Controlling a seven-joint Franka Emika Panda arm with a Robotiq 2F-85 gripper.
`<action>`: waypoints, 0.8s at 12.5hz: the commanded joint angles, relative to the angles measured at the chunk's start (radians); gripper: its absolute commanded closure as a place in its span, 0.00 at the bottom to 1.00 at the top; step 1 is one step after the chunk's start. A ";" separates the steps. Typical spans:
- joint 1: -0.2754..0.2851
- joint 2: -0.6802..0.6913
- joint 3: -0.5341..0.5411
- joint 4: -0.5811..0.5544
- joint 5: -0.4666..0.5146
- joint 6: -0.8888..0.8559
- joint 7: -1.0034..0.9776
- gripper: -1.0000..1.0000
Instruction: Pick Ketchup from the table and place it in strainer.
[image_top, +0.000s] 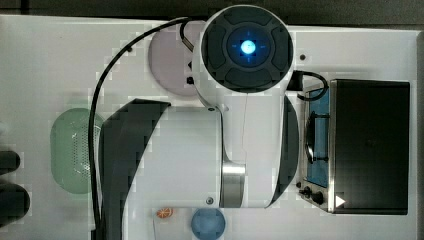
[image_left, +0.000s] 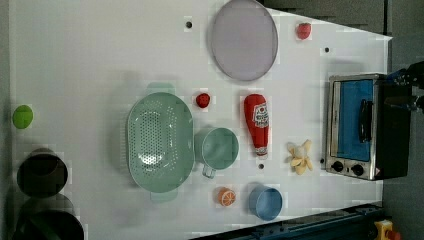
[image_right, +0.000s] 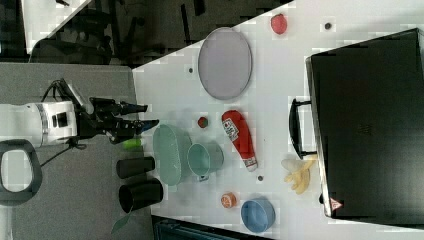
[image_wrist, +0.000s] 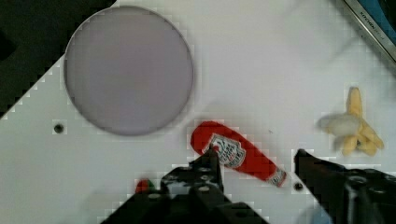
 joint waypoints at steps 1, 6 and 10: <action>-0.103 -0.200 0.063 -0.113 0.008 -0.125 0.021 0.21; -0.099 -0.165 0.090 -0.212 0.008 -0.020 -0.065 0.00; -0.098 -0.108 0.124 -0.321 0.008 0.155 -0.318 0.00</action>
